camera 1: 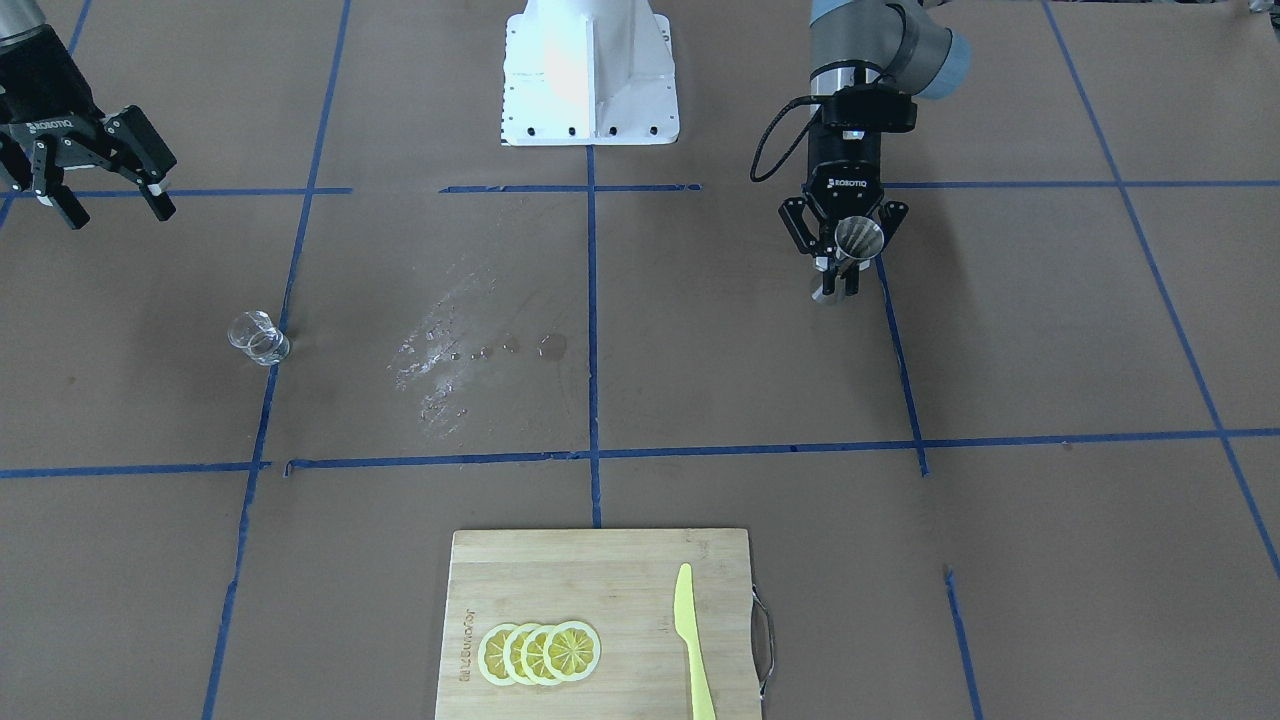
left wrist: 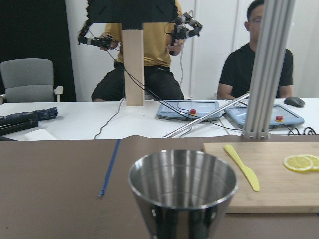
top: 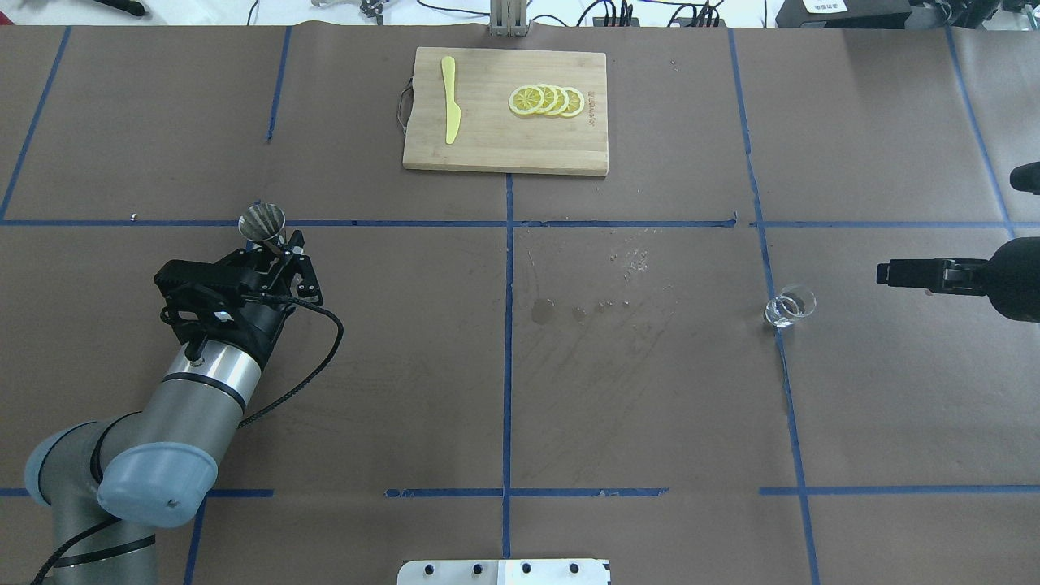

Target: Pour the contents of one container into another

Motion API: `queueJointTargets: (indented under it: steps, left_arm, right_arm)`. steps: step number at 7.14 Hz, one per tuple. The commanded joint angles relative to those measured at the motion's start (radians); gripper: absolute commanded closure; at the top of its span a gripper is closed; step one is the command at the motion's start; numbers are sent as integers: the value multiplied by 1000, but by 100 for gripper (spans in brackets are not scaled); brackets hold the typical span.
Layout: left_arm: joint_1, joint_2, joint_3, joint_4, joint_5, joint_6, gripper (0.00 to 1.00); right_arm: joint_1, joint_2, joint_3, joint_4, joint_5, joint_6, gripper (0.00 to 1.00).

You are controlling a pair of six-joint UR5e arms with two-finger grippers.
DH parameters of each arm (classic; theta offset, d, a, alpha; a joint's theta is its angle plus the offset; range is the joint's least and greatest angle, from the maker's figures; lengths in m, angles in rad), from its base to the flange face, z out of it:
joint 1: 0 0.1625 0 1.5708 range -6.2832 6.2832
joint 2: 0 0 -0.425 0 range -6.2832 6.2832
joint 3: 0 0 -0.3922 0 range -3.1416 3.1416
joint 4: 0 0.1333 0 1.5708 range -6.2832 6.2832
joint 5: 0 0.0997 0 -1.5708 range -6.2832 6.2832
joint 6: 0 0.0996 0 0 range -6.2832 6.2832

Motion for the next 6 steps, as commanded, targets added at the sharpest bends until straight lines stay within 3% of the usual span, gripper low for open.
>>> queueJointTargets:
  steps: [1,2,4,5,6]
  left_arm:
    - [-3,-46,8,-49,-18,181,100]
    - [-6,-80,8,-67,-32,327,100]
    - [-6,-94,9,-174,-163,350,100]
    - [-13,-107,23,-177,-191,350,100]
    - [-23,-150,78,-178,-191,354,100]
  right_arm:
    - [-112,-1,0,10,-159,23,0]
    - [-169,-1,0,11,-257,51,0]
    - [-224,-4,-5,65,-342,61,0]
    - [-247,-8,-8,67,-385,64,0]
    - [-308,-12,-14,67,-486,110,0]
